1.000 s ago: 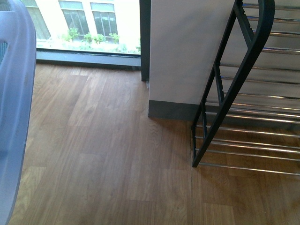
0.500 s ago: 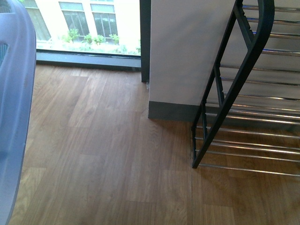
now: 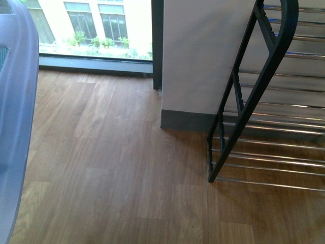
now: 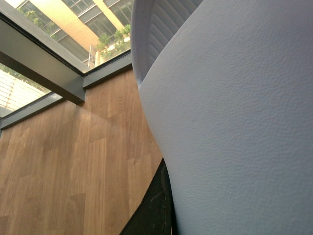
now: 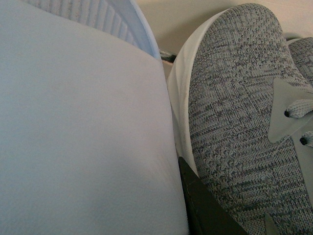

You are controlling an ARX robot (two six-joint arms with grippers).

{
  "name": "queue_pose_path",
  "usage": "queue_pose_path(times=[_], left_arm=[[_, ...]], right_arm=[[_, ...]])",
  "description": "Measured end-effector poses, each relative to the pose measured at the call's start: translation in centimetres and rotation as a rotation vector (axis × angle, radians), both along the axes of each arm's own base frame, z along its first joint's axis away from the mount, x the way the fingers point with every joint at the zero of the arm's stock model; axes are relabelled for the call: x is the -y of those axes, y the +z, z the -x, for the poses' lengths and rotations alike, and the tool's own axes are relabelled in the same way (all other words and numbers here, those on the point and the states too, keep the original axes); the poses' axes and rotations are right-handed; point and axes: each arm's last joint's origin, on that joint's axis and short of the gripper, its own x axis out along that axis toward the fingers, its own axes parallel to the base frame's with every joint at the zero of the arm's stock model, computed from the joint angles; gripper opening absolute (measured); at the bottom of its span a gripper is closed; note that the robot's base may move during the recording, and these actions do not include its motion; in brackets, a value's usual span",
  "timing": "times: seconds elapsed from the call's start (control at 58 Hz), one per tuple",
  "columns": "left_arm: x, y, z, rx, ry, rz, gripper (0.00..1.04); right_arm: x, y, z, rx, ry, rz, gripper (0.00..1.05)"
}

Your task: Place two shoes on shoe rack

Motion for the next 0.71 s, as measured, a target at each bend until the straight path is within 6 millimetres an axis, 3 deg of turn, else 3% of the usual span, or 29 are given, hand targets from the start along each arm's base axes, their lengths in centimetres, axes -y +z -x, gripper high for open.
queue_pose_path(times=[0.345,0.586,0.707], left_arm=[[0.0,0.0,0.0,0.0,0.0,0.0,0.02],[0.0,0.0,0.0,0.0,0.0,0.0,0.02],[0.0,0.0,0.0,0.0,0.0,0.0,0.02]], right_arm=[[0.12,0.06,0.0,0.004,-0.004,-0.001,0.01],[0.52,0.28,0.05,0.031,-0.014,0.001,0.47],[0.29,0.92,0.44,0.059,0.004,-0.001,0.65]])
